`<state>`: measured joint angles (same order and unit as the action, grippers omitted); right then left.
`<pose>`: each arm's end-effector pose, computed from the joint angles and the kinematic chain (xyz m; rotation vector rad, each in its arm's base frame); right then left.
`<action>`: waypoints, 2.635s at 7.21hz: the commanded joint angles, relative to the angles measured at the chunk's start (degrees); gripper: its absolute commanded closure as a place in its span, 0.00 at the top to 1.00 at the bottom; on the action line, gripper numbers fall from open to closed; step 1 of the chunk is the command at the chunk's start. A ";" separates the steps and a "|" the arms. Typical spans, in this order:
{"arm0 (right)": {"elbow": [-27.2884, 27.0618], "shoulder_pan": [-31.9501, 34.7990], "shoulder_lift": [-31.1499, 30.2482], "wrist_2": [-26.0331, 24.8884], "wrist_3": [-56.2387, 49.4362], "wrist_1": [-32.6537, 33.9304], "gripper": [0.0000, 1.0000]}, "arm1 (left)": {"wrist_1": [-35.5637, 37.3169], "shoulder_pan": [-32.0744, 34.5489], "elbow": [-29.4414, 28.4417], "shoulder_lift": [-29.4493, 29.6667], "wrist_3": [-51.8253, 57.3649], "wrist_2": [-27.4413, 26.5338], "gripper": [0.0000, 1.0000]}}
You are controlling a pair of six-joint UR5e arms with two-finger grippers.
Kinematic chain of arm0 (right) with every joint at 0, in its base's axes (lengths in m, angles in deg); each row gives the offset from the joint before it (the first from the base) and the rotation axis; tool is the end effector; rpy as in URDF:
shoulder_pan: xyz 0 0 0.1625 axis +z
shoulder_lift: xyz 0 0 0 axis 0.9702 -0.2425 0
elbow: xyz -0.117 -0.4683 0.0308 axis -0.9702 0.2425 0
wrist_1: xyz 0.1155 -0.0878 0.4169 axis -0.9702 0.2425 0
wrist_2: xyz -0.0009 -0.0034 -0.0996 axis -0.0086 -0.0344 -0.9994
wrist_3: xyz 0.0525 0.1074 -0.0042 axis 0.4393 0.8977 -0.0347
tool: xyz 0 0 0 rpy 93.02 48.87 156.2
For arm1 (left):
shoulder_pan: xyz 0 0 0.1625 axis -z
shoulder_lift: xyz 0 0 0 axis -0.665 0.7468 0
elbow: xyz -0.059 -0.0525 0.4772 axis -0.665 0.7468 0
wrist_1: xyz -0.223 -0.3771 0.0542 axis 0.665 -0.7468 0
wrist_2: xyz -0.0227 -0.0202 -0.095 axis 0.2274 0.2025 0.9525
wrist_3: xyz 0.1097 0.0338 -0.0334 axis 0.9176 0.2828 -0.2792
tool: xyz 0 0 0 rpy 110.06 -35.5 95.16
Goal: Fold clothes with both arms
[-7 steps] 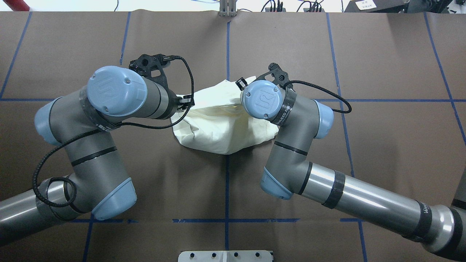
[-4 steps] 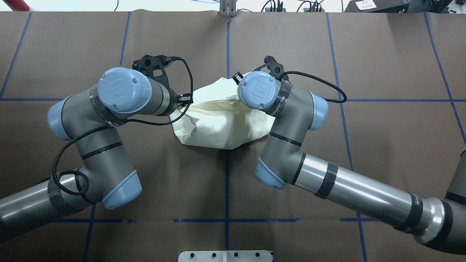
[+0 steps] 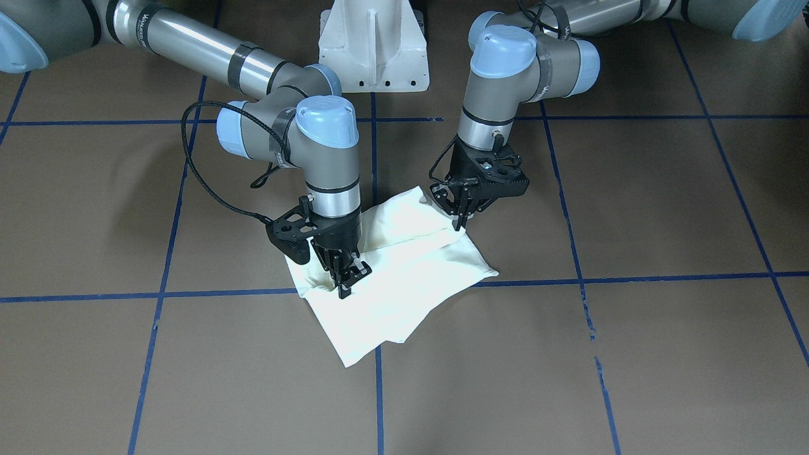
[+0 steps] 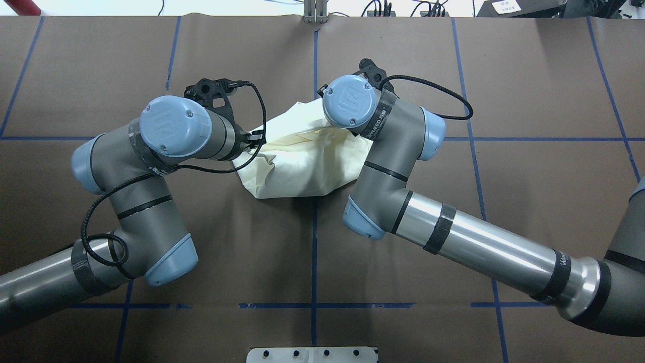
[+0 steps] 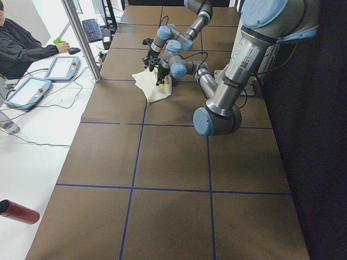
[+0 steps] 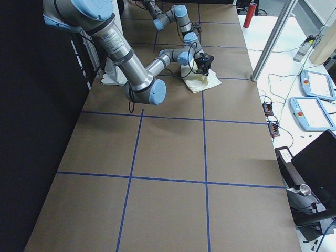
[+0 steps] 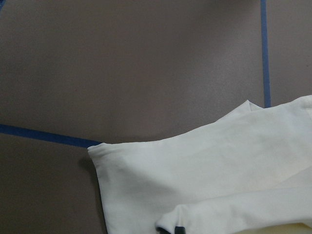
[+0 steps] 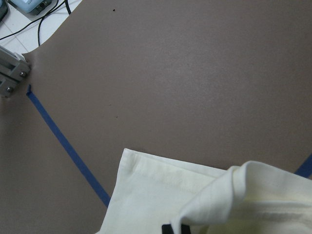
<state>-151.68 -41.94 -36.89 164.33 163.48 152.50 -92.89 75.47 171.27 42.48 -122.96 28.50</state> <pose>-0.6484 -0.6079 0.2498 0.1340 -0.9092 0.9882 0.5432 -0.5113 0.2791 0.2925 0.9102 -0.3175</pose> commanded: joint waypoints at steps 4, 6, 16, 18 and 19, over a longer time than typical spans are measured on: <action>5.21 3.75 2.66 5.17 -18.89 -4.68 1.00 | -3.01 1.01 -0.07 -0.83 7.44 0.29 1.00; 0.91 4.13 0.39 8.21 -25.31 -4.76 1.00 | -3.47 3.99 0.20 -1.00 11.93 3.43 1.00; 7.55 -0.55 0.72 0.82 -46.27 -1.51 1.00 | -6.99 4.18 0.37 -3.03 11.95 4.33 1.00; 13.18 3.05 4.32 0.82 -46.53 -1.68 1.00 | -6.99 4.09 0.37 -2.94 11.95 4.33 1.00; 15.63 4.37 5.72 0.82 -46.44 -1.77 1.00 | -6.99 4.09 0.37 -2.94 11.95 4.33 1.00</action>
<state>-139.22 -39.51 -33.06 165.16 117.03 150.85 -99.88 79.60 171.65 39.50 -111.01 32.83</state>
